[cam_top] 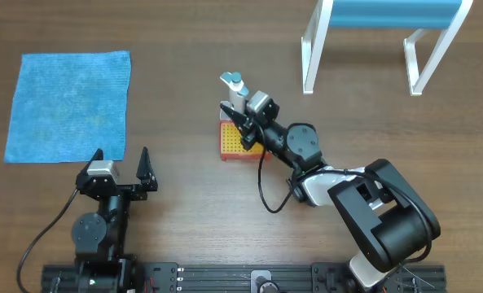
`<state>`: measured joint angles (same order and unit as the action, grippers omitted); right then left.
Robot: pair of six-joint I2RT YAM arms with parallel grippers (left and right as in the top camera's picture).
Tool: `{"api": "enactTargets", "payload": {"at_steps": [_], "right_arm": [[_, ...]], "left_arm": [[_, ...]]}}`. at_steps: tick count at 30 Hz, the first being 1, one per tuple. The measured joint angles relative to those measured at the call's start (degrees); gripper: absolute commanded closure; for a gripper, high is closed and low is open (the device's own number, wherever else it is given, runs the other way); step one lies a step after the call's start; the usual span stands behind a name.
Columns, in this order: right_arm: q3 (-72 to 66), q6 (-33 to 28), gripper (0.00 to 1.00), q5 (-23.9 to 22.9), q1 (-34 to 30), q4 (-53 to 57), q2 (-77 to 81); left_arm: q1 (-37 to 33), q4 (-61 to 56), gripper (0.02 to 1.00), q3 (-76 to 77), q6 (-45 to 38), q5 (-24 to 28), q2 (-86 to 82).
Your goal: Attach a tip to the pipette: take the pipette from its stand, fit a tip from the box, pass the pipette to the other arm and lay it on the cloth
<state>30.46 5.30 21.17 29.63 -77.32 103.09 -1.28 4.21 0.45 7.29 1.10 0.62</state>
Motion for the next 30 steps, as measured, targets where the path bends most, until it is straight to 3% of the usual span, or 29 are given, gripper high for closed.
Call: {"api": "enactTargets", "payload": {"at_steps": [30], "right_arm": [[-0.96,0.02,0.928,0.66,0.50,-0.76,2.89]], "left_arm": [[0.00,0.00,0.049,0.00,0.00,0.00,0.00]]}}
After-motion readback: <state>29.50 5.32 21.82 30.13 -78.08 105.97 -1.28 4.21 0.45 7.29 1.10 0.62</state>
